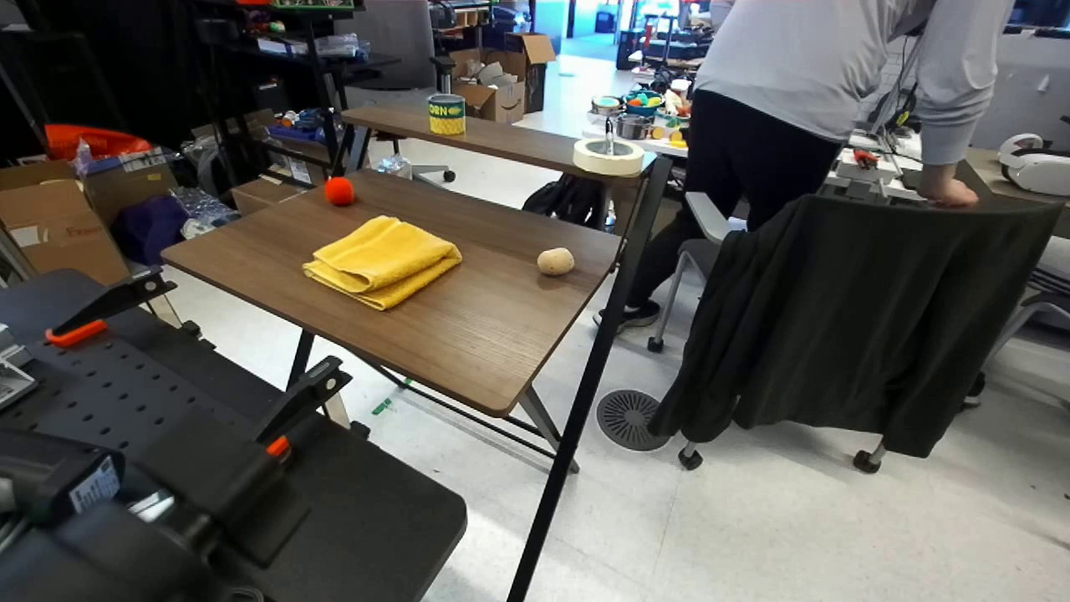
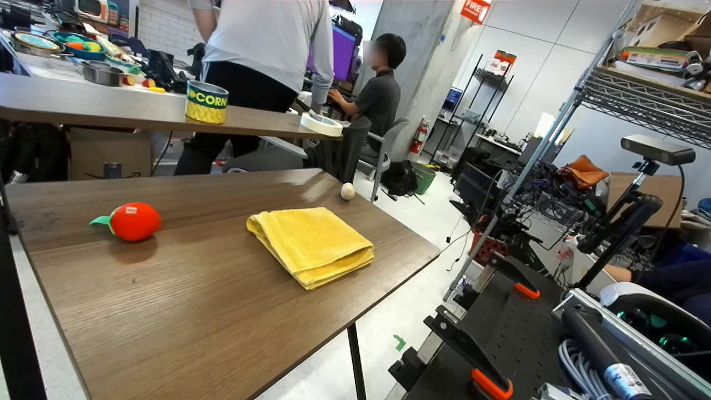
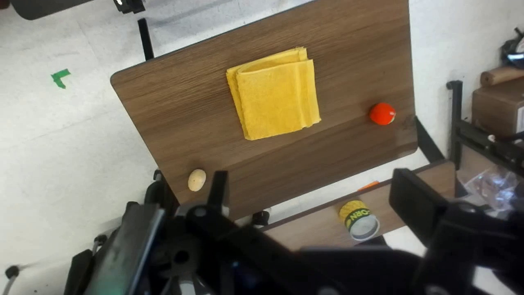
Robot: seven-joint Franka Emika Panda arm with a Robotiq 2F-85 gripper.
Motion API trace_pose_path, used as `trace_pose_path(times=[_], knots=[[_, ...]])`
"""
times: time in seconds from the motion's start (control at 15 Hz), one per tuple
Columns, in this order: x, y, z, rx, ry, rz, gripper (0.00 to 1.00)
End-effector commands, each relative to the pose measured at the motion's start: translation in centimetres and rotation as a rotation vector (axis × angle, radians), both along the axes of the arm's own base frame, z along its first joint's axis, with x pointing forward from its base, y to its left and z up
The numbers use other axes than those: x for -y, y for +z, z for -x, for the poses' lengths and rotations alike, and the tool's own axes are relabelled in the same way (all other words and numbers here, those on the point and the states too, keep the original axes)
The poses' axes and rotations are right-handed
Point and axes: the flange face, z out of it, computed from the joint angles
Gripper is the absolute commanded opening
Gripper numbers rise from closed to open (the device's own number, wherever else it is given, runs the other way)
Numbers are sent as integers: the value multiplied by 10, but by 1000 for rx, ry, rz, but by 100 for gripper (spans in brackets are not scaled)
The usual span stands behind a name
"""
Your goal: Move the small ball forward and wipe the table with a yellow towel
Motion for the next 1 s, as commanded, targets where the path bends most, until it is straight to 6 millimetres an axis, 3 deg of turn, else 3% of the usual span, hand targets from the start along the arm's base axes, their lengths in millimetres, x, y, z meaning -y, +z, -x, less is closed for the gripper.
trace_pose_path(times=[0.0, 0.4, 0.47, 0.67, 0.93], knots=[[10, -54, -73, -53, -186, 0, 100], [64, -163, -164, -220, -450, 158, 100], [50, -145, -130, -173, -386, 112, 100], [65, -179, -159, -211, -434, 134, 100], [66, -180, -170, -177, -413, 108, 100]])
